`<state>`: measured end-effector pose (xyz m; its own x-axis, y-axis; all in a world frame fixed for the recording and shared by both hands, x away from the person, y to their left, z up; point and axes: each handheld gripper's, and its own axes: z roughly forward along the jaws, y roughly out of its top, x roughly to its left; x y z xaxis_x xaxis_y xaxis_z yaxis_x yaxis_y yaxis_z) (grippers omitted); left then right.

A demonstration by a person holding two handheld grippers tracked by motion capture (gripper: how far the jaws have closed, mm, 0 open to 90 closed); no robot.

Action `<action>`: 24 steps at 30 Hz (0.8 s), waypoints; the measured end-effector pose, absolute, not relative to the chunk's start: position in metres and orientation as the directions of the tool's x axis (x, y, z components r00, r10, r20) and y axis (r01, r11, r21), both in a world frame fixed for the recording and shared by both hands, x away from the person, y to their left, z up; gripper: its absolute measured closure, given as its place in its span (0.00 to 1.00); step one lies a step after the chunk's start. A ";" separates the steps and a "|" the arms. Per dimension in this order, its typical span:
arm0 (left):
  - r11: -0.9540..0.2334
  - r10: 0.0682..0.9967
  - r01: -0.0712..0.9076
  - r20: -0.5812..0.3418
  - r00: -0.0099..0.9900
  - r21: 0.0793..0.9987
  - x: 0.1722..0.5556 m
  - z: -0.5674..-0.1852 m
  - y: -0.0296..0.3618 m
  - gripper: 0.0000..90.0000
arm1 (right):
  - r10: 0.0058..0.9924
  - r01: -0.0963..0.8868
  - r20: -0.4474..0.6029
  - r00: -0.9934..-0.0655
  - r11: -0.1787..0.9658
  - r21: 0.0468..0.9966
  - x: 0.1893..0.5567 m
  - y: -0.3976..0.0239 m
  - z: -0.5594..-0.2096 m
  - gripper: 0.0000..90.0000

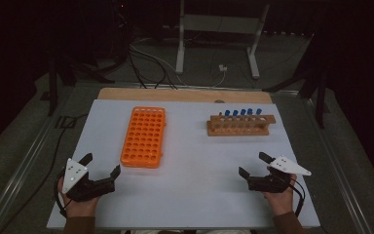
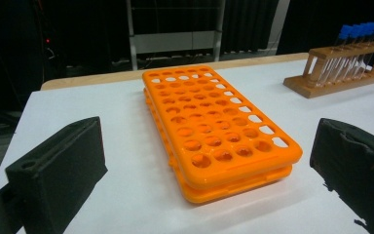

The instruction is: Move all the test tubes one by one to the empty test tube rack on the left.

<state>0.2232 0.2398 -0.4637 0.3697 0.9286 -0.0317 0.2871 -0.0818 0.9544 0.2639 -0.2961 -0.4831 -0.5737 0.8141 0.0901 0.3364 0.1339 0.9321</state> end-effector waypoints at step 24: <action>-0.026 0.944 0.283 -0.069 0.322 0.959 0.222 -0.465 0.242 0.01 | 0.814 0.320 0.084 -0.575 0.129 0.939 0.283 -0.293 -0.452 0.00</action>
<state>0.2220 0.2423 -0.4647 0.3224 0.9441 -0.0692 0.2830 -0.0264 0.9588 0.2826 -0.2932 -0.4520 -0.5751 0.8138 0.0842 0.3197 0.1288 0.9387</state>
